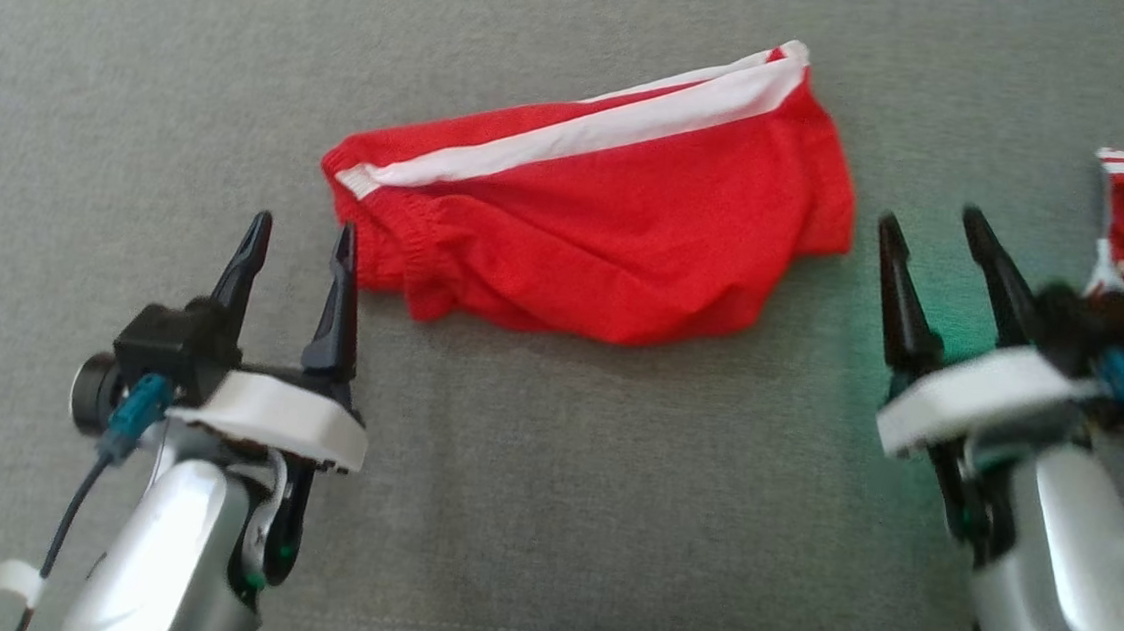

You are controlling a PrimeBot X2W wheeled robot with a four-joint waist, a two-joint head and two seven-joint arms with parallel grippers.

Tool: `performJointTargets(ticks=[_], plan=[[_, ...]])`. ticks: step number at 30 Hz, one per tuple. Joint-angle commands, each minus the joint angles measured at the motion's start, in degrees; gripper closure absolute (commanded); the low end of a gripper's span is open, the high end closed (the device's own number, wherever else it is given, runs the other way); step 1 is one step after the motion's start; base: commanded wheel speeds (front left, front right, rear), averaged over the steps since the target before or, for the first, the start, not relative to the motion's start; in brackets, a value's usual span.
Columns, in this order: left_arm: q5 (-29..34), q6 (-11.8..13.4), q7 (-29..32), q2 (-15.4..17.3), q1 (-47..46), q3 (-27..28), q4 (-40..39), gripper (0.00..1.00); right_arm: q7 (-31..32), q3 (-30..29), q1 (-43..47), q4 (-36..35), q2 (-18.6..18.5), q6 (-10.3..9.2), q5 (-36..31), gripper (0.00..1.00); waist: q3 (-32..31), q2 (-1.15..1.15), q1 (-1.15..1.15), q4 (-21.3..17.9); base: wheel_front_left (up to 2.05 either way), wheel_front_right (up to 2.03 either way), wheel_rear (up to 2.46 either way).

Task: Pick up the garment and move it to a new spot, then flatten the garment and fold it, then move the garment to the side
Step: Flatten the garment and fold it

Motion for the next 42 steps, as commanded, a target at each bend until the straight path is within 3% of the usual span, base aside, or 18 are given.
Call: performJointTargets(ticks=[1, 8, 13, 14, 15, 16, 22, 28, 42], plan=[[-0.32, -0.33, -0.57, 0.69, -2.37, 1.59, -1.6, 0.0, 0.04, 2.25, -3.9, 1.28, -0.63, 0.39, 0.49, 0.0, 1.19, 0.0, 0.0, 1.31, 0.0, 0.0, 0.0], [-0.72, -0.71, -1.11, -0.2, -2.65, 1.93, -0.29, 0.0, 1.96, 7.06, -14.86, 20.08, -0.22, 0.39, 2.79, 0.0, 2.4, 0.0, 0.0, 2.8, 0.0, 0.0, 0.0], [-0.47, -0.89, -1.32, -0.76, -2.82, 2.16, 0.31, 0.0, 4.11, 8.32, -18.26, 27.81, 0.61, 0.39, 3.27, 0.0, 2.57, 0.0, 0.0, 3.31, 0.0, 0.0, 0.0], [-0.45, -0.94, -1.34, -0.86, -2.85, 2.27, 0.39, 0.0, 4.62, 8.71, -18.49, 28.7, 0.81, 0.39, 3.66, 0.36, 2.57, 0.0, 0.0, 3.31, 0.0, 0.0, 0.0], [-0.41, -0.97, -1.37, -0.93, -2.86, 2.4, 0.44, 0.0, 4.83, 9.17, -18.7, 29.27, 0.99, 0.39, 4.18, 0.89, 2.57, 0.0, 0.0, 3.25, 0.0, 0.0, 0.0], [-0.31, -0.96, -1.38, -0.98, -2.85, 2.53, 0.49, 0.0, 4.7, 9.55, -18.84, 29.61, 1.13, 0.39, 4.74, 1.0, 2.52, 0.0, 0.0, 3.15, 0.0, 0.0, 0.0], [0.35, -1.15, -1.44, -1.07, -2.28, 3.47, 0.25, 0.0, -0.05, 10.92, -17.0, 28.75, 1.29, 0.39, 7.79, 1.0, 1.28, 0.0, 0.0, 1.73, 0.0, 0.0, 0.0], [0.83, -1.36, -1.45, -0.97, -1.13, 4.0, -0.35, 0.0, -3.24, 9.01, -9.56, 24.94, 1.73, 0.39, 9.76, 1.0, -0.08, 0.0, 0.0, 0.09, 0.0, 0.0, 0.0], [0.98, -1.62, -1.45, -0.8, 0.32, 3.77, -0.49, 0.0, -1.0, 0.6, 4.51, 13.48, 2.91, 0.39, 9.75, 1.0, -1.97, 0.0, 0.0, -0.86, 0.0, 0.0, 0.0]])
